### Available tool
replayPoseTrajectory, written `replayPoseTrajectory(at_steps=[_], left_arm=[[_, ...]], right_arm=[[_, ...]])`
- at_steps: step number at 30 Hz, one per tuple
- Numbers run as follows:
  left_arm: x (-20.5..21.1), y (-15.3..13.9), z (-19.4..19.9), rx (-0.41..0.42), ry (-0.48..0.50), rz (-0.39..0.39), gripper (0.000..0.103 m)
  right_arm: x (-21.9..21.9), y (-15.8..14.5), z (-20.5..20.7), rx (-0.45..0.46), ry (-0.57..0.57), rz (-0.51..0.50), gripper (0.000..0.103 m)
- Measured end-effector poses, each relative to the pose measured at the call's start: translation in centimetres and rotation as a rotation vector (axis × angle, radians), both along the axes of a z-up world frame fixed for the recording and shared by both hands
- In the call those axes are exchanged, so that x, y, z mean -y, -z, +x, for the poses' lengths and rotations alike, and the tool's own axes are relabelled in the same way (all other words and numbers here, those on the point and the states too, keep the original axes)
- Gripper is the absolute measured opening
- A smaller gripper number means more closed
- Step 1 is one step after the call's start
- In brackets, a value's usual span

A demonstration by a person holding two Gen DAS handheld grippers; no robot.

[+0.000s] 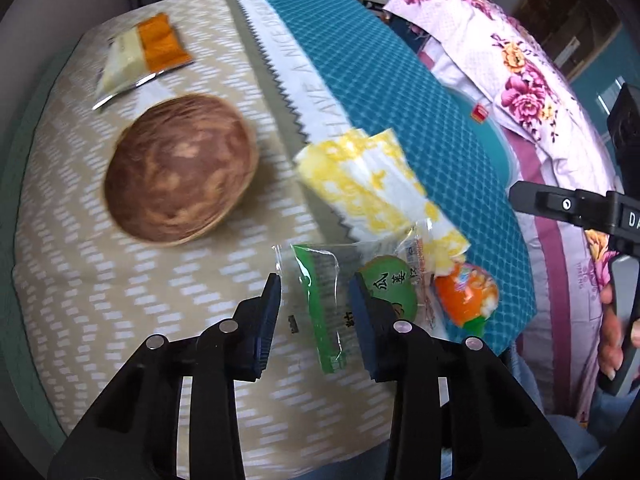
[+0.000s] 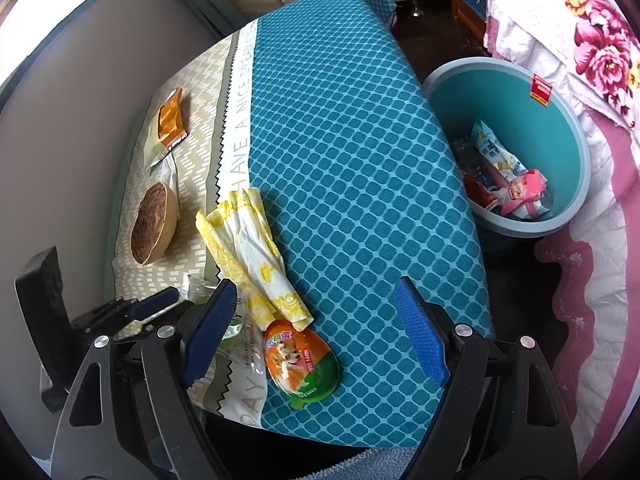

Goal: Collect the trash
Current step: 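Grasp the green-wrapped cake packet with the left tool while the right grasps the yellow wrapper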

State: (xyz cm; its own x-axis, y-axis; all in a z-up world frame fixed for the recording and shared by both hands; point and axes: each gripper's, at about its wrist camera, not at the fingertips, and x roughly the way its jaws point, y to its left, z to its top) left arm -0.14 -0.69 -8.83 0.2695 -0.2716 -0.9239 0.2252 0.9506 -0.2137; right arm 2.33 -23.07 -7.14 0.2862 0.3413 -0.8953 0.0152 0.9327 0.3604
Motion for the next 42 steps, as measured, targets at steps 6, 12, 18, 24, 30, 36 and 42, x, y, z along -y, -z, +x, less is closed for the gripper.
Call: replayPoseTrajectory(at_steps=[6,12,18,24,30,36,42], left_arm=[[-0.7,0.1,-0.3,-0.019,0.028,-0.076,0.061],[1.9,0.3,0.3,-0.016,0.050,-0.026,0.092],[4.6,2.2,0.6,-0.034,0.092,0.105,0.099],[4.8,1.4,0.1,-0.003,0.123,0.060,0.071],[1.3,-0.2,-0.2,0.005,0.080,0.023,0.021],[-2.6,-0.3,-0.4,0.006,0.047,-0.019,0.022],[-5.7,-0.2,-0.8,0.020,0.072,-0.021,0.047]], right_arm=[[-1.5,0.3,0.6,-0.014,-0.026,-0.010,0.077],[-1.1,0.2,0.5,-0.009,-0.013,-0.012,0.077],[0.4,0.3,0.2,-0.006,0.022,0.018,0.077],[0.6,0.7,0.4,-0.012,0.019,0.041,0.077],[-1.8,1.5,1.2,-0.033,-0.044,0.034,0.077],[-6.1,3.0,2.7,-0.070,-0.144,-0.014,0.077],[-9.1,3.9,4.0,-0.060,-0.187,-0.098,0.076]])
